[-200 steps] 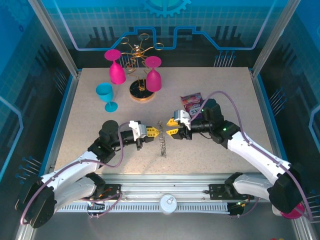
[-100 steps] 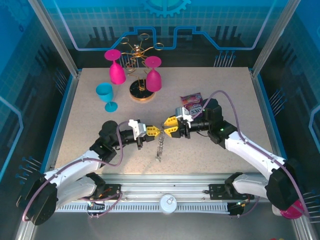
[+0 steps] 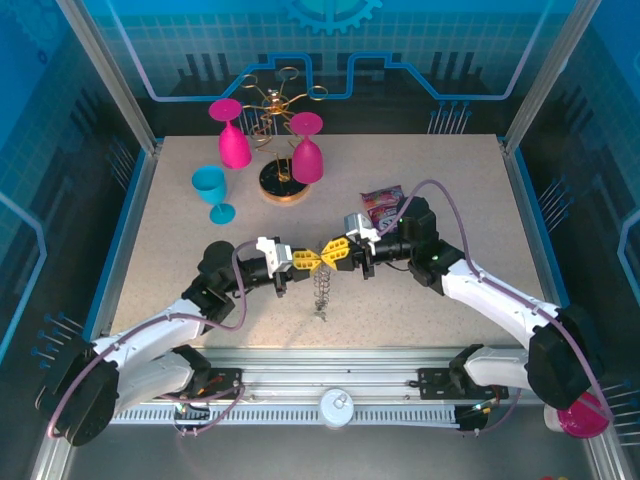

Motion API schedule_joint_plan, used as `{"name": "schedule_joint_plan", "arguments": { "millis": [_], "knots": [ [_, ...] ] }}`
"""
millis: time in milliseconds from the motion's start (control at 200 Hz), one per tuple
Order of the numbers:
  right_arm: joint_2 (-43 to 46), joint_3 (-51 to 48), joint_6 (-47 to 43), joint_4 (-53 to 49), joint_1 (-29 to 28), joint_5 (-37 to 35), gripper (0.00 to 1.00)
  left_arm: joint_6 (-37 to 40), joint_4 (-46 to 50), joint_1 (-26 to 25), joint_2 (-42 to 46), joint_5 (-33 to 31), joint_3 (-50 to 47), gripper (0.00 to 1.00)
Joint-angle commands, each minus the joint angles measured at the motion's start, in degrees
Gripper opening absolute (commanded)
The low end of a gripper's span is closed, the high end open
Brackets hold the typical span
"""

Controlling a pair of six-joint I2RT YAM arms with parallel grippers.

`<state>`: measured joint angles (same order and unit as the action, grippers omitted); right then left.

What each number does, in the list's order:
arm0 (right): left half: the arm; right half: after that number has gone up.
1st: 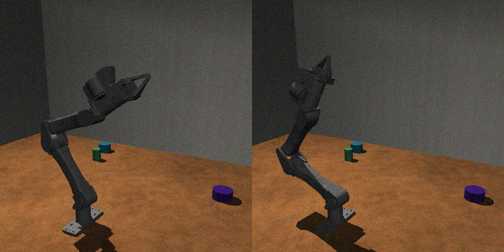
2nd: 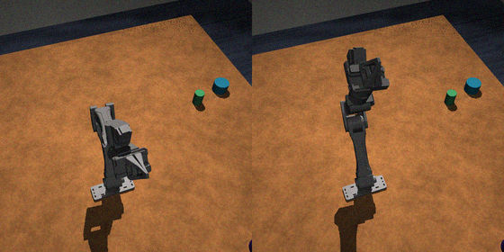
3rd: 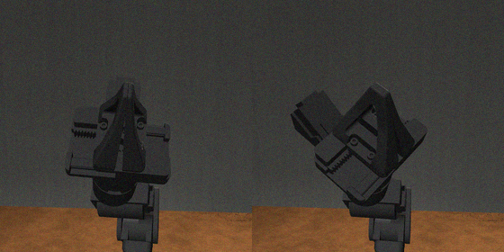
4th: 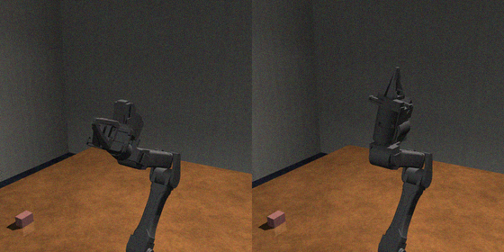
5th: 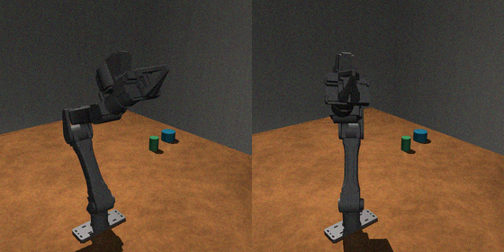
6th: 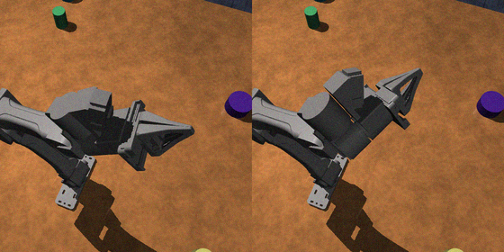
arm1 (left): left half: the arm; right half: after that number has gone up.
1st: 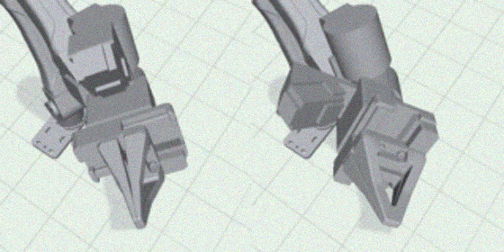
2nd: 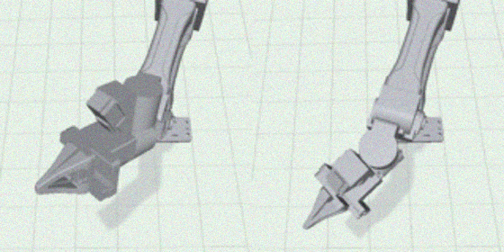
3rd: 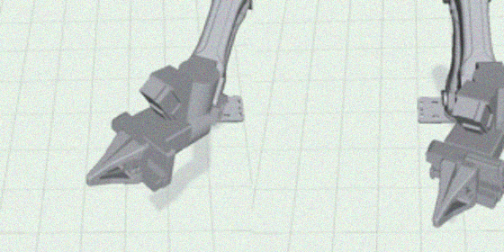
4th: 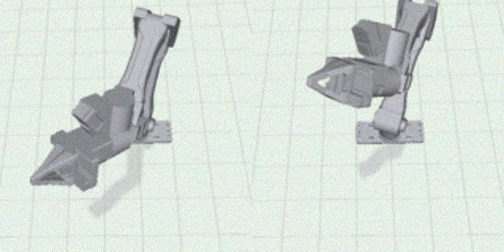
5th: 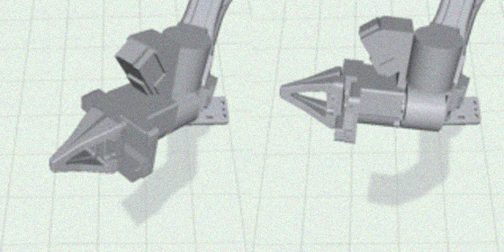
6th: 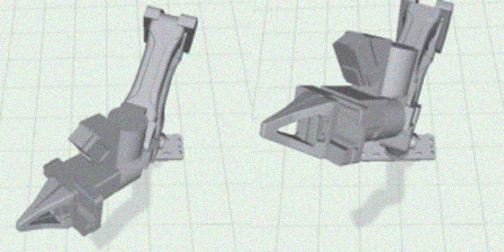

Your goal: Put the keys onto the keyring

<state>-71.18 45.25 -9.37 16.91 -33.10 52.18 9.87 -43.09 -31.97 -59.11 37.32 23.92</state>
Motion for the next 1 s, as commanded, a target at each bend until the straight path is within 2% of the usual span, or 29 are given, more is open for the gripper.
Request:
{"name": "schedule_joint_plan", "arguments": {
  "millis": [0,220,275,340,440,580,710,876,961,996],
  "knots": [
    [-0.8,0.9,0.6,3.0,-0.6,0.7,0.05,-1.6,-5.8,-0.1,-0.3,1.8,-0.8,0.0],
    [0.0,0.8,0.1,1.8,-0.6,0.0,0.0,-2.1,-6.2,-0.1,-0.3,0.9,-0.9,0.0],
    [0.2,1.4,-1.0,-0.2,-0.5,-0.5,0.0,-1.8,-4.5,-0.1,-0.1,-0.2,-0.6,0.18],
    [0.5,2.6,-3.0,-4.5,-0.6,-1.1,0.0,-0.6,-1.8,-0.1,0.5,-0.6,-0.1,0.21],
    [0.7,4.7,-6.9,-11.2,-1.0,-2.0,0.0,1.1,2.8,-0.1,1.4,-0.5,0.8,0.19],
    [-0.1,8.3,-11.5,-18.6,-2.2,-3.3,0.0,2.3,5.6,-0.1,1.9,-0.3,1.5,0.1],
    [-0.5,9.3,-11.9,-19.8,-2.6,-2.9,0.0,3.0,7.1,0.0,1.7,-0.2,2.0,0.0],
    [-0.1,9.4,-12.3,-21.0,-2.7,-3.8,0.0,3.5,6.2,0.0,2.0,-1.3,1.5,0.0],
    [1.2,7.4,-11.2,-19.0,-1.9,-4.9,0.21,3.2,5.2,-0.1,2.1,-1.1,1.2,0.0],
    [1.7,6.4,-10.1,-17.4,-1.3,-4.8,0.27,3.1,5.0,-0.1,2.2,-1.0,1.0,0.0]
  ]
}}
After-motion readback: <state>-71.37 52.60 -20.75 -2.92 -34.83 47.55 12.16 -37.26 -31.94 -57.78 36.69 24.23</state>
